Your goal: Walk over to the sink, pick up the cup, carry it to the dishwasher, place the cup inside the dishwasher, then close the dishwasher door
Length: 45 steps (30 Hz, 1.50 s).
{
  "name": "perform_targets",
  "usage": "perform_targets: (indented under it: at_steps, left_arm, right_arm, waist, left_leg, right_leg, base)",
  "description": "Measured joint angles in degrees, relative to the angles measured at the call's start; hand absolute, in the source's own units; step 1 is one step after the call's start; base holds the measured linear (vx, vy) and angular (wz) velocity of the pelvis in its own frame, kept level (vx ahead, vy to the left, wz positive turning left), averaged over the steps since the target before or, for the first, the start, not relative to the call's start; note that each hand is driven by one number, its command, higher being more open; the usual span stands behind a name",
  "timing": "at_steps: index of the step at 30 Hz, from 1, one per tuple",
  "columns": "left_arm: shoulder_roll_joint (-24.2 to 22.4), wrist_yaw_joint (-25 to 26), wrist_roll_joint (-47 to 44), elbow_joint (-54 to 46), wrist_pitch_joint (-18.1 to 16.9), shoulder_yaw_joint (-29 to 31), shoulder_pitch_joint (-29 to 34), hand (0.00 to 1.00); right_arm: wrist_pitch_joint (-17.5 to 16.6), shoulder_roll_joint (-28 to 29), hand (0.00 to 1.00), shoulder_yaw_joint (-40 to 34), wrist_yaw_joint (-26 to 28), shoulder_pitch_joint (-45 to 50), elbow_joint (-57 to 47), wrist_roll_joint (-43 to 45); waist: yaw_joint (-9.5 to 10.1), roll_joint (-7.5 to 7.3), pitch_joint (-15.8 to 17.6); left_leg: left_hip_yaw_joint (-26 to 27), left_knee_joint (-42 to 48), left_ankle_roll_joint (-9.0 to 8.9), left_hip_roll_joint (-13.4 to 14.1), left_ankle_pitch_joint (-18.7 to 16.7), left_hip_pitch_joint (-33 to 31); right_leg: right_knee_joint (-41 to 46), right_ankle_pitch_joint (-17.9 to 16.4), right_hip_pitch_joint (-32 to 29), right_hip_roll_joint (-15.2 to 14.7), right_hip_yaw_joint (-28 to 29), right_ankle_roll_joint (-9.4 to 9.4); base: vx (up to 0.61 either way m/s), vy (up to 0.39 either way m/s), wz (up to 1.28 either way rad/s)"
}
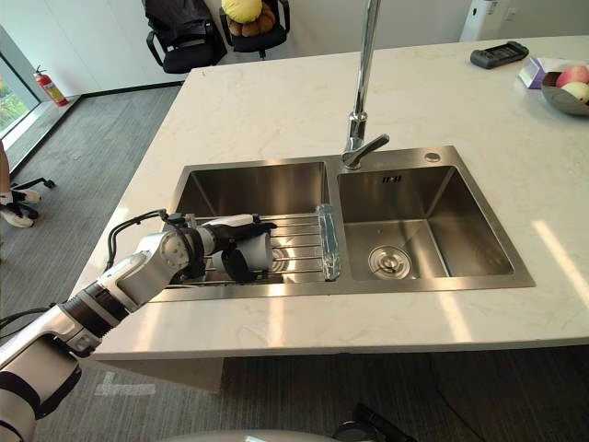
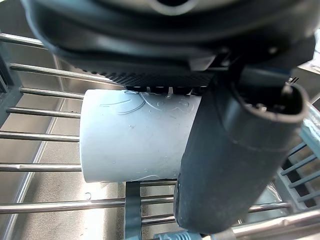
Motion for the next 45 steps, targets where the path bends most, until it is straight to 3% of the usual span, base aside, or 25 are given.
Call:
perform_targets:
  at_steps: [11, 15, 19, 23, 25, 30, 35, 40, 45]
  left_arm:
    - [0.05, 1.24, 5.11, 1.04, -6.02, 1.15, 0.89, 0.0]
    - [0.1, 5.51, 7.06, 0.93, -9.33, 1.06, 2.82, 0.0]
    - [0.14, 13.6, 11.59, 1.3, -15.15, 0.45, 5.08, 0.0]
    - [0.18, 19.83, 13.79, 1.63, -18.72, 0.05, 6.76, 0.0]
    - [0.23, 25.69, 13.73, 2.33, -21.03, -0.03, 8.45, 0.0]
    - [0.01, 36.39, 7.81, 2.35, -21.73, 0.92, 12.78, 0.0]
    - [-1.6, 43.44, 3.37, -5.15, -22.18, 12.82, 22.78, 0.0]
    - [-6.77, 49.04, -12.81, -14.04, -27.09, 30.89, 27.81, 0.0]
    - [-13.21, 51.07, -30.56, -19.95, -31.53, 40.45, 28.97, 0.0]
  right_arm:
    - [-0.56, -0.26, 1.0, 2.87, -0.13, 0.02, -0.51, 1.86]
    - [-0.81, -0.52, 1.0, 4.0, -0.19, 0.06, -0.49, 2.1]
    - [-1.03, -0.92, 1.0, 5.87, -0.17, 0.07, -0.57, 2.69]
    - [-1.38, -0.97, 1.0, 6.15, -0.03, 0.13, -0.59, 2.69]
    - [-1.64, -0.98, 1.0, 6.58, 0.06, 0.11, -0.6, 2.69]
    - [-1.76, -0.98, 1.0, 6.62, 0.5, 0.12, -0.51, 2.69]
    - [-1.73, -0.42, 1.0, 5.64, 0.99, 0.26, -0.5, 2.75]
    - [-0.96, 1.41, 1.0, -1.35, 1.14, 2.17, -0.21, 2.46]
    - [-1.03, 4.23, 1.0, -9.15, 1.24, 3.3, 0.43, 0.21]
  waist:
    - [-0.33, -0.05, 0.55]
    - [-0.06, -0.07, 0.57]
    - [0.13, -0.11, 0.61]
    - [0.44, -0.16, 0.65]
    - [0.63, -0.2, 0.67]
    - [0.9, -0.33, 0.75]
    - [1.87, -1.14, 1.2]
    - [5.88, -1.89, 0.93]
    - [7.66, -3.03, -0.22]
  left_leg:
    - [0.01, -0.02, -0.09, 0.23, -0.09, -0.01]
    - [-0.06, -0.01, -0.09, 0.23, -0.1, -0.02]
    - [-0.19, -0.01, -0.09, 0.26, -0.1, -0.11]
    - [-0.34, -0.01, -0.09, 0.27, -0.1, -0.22]
    - [-0.5, 0.0, -0.08, 0.27, -0.09, -0.37]
    - [-1.05, 0.12, -0.06, 0.25, -0.07, -0.77]
    - [-2.15, 0.77, -0.01, 0.2, -0.04, -1.58]
    - [-4.39, 2.06, 0.03, 0.15, -0.01, -2.24]
    - [-5.46, 2.56, 0.04, 0.11, 0.02, -2.94]
  right_leg:
    - [0.04, -0.13, 0.02, 0.23, -0.07, -0.17]
    - [0.04, -0.14, 0.06, 0.23, -0.16, -0.18]
    - [0.04, -0.19, 0.06, 0.23, -0.31, -0.18]
    - [0.05, -0.26, 0.04, 0.24, -0.51, -0.2]
    - [0.06, -0.27, 0.0, 0.24, -0.68, -0.2]
    - [0.07, -0.28, -0.01, 0.21, -1.35, -0.21]
    - [0.1, -0.3, 0.07, 0.12, -2.38, -0.24]
    - [0.1, -0.53, 1.3, -0.03, -4.38, -0.42]
    - [0.68, -0.89, 1.23, -0.18, -5.17, -0.3]
  base:
    - [0.0, 0.0, 0.0]
    - [0.0, 0.0, 0.0]
    - [0.0, 0.0, 0.0]
    - [0.0, 0.0, 0.0]
    - [0.0, 0.0, 0.03]
    - [0.0, -0.003, 0.06]
    - [-0.03, -0.018, 0.11]
    - [-0.06, -0.018, 0.22]
    - [-0.05, -0.012, 0.11]
